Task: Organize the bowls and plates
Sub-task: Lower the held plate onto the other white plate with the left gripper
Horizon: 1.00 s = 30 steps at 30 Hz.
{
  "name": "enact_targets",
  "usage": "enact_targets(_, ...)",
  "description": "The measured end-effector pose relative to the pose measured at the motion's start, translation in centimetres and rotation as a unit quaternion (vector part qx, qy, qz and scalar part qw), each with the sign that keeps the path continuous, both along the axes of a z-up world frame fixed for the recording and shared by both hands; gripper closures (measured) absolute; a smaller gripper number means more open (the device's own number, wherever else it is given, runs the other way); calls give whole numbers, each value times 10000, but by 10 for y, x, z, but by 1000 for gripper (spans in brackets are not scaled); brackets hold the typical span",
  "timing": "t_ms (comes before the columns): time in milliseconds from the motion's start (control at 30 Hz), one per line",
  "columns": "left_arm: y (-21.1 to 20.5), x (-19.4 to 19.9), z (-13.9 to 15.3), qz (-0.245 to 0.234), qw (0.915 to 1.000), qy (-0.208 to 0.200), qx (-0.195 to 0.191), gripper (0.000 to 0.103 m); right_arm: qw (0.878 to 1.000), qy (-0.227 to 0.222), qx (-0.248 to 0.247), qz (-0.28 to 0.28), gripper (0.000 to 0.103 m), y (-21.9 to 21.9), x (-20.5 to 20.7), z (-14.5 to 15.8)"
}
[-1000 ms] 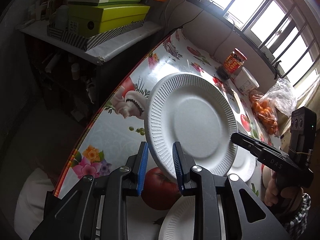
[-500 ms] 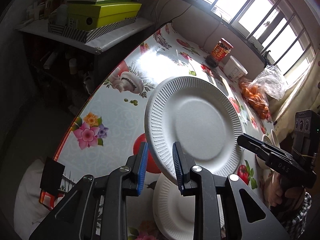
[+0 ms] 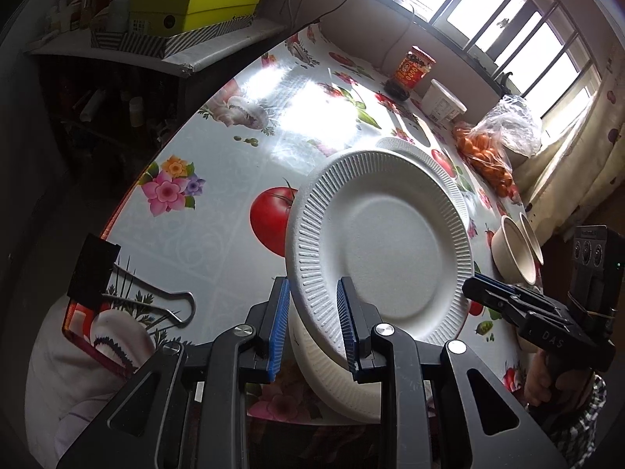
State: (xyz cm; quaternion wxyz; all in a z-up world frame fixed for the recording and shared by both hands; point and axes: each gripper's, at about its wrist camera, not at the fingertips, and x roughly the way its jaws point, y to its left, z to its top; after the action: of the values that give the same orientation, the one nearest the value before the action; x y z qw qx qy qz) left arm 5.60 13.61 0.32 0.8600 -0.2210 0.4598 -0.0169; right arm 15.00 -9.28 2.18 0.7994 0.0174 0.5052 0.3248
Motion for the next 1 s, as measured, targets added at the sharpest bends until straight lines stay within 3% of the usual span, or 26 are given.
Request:
enact_targets(533,-13,-19,-10,-157,9998,150,43,77,9999,119,-63,-108,84,-16,-34,-12)
enact_targets(1000,-17,-21,-13,-189,9996,212,60,77,9995,190,-177,-159,83,-20,-39,-16)
